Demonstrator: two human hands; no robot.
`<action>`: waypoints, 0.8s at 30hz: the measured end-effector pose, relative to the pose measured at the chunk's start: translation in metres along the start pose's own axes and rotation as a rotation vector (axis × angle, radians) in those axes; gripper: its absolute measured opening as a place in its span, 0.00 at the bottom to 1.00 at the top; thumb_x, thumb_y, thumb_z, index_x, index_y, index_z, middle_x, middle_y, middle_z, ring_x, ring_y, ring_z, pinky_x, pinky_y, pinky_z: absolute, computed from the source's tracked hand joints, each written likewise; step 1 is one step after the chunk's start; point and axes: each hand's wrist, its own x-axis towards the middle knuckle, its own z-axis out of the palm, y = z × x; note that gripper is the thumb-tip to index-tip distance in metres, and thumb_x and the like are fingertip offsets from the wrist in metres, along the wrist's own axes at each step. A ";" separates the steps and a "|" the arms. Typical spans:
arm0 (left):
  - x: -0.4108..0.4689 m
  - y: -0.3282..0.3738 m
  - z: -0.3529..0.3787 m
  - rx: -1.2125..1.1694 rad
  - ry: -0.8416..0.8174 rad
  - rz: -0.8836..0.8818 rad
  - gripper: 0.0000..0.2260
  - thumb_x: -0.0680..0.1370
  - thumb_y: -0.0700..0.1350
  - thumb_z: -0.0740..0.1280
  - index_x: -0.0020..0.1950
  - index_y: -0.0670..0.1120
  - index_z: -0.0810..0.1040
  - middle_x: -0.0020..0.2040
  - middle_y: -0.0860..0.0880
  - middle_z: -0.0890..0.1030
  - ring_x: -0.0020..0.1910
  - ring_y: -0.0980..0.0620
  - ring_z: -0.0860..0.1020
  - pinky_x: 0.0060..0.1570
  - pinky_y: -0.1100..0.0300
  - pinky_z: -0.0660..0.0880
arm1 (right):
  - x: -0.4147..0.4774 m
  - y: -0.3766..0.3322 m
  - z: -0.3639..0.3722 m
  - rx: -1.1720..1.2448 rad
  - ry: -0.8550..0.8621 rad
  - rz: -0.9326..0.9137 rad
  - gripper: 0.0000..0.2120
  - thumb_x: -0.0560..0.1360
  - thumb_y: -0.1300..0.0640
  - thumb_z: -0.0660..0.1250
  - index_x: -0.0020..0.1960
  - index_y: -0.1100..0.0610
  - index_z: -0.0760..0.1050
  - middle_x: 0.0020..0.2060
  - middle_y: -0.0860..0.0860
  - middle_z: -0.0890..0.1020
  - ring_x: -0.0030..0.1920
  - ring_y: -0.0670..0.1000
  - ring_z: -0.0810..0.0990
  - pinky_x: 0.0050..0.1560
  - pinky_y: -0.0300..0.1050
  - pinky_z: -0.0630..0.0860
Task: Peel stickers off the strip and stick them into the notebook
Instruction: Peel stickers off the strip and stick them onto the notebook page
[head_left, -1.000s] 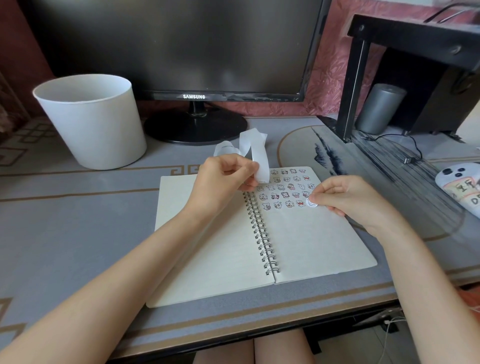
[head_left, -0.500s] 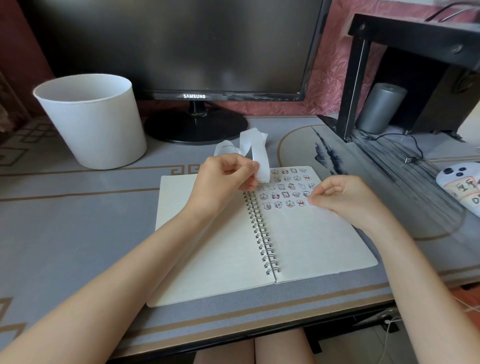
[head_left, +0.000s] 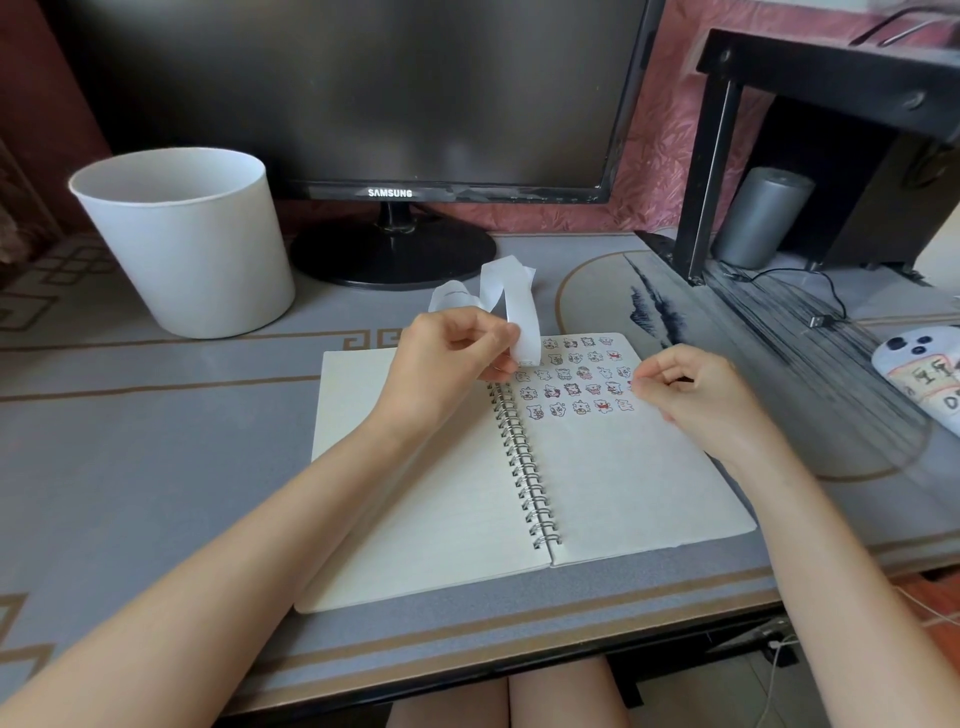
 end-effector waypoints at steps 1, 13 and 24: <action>0.000 0.000 0.000 -0.002 0.001 0.001 0.08 0.78 0.40 0.67 0.40 0.40 0.81 0.33 0.46 0.81 0.34 0.55 0.80 0.41 0.64 0.80 | 0.000 -0.001 0.001 0.008 0.003 0.001 0.03 0.73 0.60 0.71 0.43 0.56 0.77 0.38 0.51 0.78 0.31 0.48 0.72 0.33 0.37 0.69; 0.000 0.001 0.001 -0.009 0.005 -0.005 0.09 0.78 0.38 0.66 0.38 0.42 0.80 0.33 0.48 0.81 0.34 0.55 0.79 0.41 0.63 0.80 | 0.000 0.004 0.003 -0.019 0.024 -0.055 0.06 0.71 0.62 0.72 0.41 0.55 0.76 0.36 0.50 0.78 0.32 0.45 0.72 0.29 0.28 0.66; 0.000 0.001 0.000 -0.005 0.003 0.001 0.08 0.78 0.39 0.67 0.39 0.41 0.80 0.34 0.47 0.81 0.35 0.54 0.80 0.41 0.63 0.80 | -0.002 0.006 -0.006 0.057 -0.143 0.012 0.10 0.71 0.66 0.71 0.45 0.53 0.76 0.41 0.51 0.77 0.39 0.46 0.76 0.37 0.26 0.72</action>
